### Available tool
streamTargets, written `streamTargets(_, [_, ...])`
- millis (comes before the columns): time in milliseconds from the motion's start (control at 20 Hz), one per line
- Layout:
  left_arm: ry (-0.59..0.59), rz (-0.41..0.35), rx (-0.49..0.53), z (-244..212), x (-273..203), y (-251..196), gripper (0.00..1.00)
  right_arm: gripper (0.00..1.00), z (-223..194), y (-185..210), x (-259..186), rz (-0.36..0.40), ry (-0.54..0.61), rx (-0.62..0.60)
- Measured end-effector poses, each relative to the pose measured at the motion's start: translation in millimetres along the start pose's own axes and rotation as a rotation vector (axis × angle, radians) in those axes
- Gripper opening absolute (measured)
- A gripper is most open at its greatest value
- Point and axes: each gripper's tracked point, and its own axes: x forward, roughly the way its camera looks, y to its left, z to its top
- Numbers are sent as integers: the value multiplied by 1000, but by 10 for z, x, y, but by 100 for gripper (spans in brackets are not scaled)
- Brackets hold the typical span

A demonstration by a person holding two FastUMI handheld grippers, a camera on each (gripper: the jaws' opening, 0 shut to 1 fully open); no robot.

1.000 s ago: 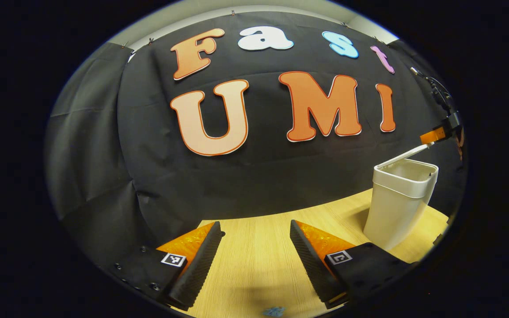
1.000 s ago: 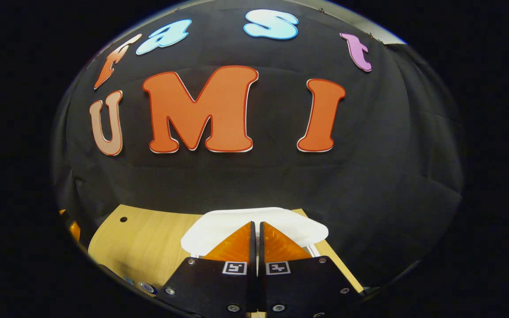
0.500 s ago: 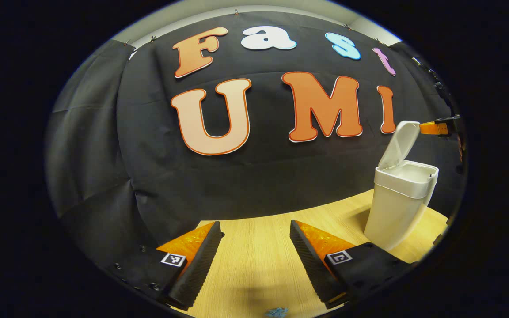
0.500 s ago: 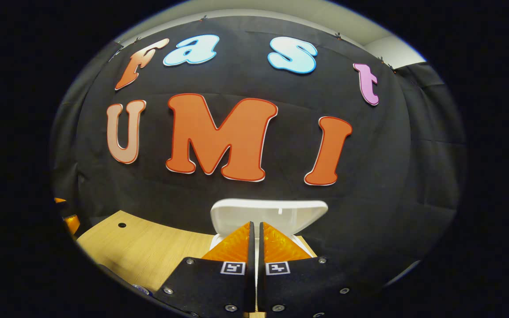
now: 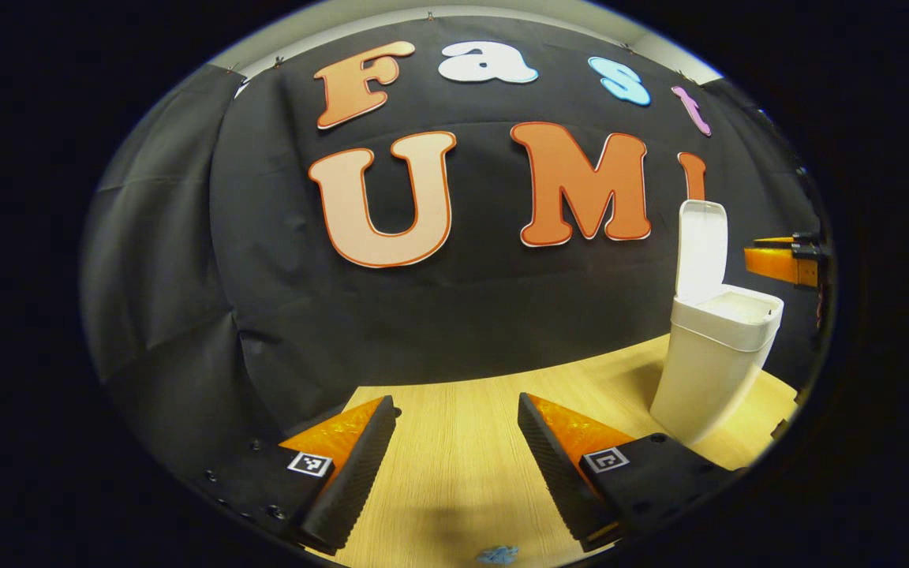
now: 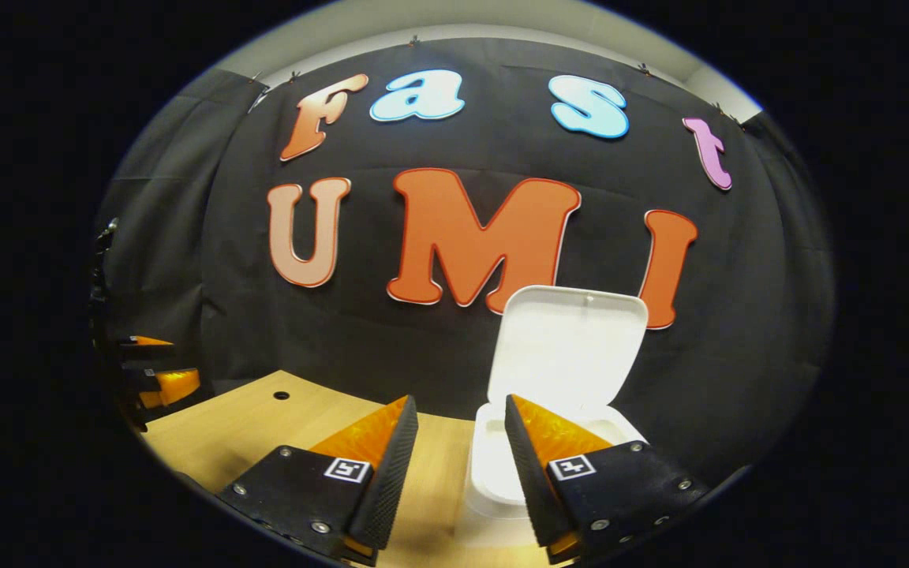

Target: Press the lid of the desktop garbage bin to open it, pick up the crumpled paper on the desktop and throw it into the bin, then pick up the pop can on the desktop and drop it into the bin, and finally close the garbage bin lid.

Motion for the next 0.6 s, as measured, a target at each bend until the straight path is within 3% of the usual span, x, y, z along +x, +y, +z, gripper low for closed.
streamTargets(200, [38,-1,-27,-113,-8,61,99,89,-258,347,-100,84,51,-6])
streamTargets(600, [79,12,-43,-218,-46,170,100,98,-727,924,-218,234,135,-49])
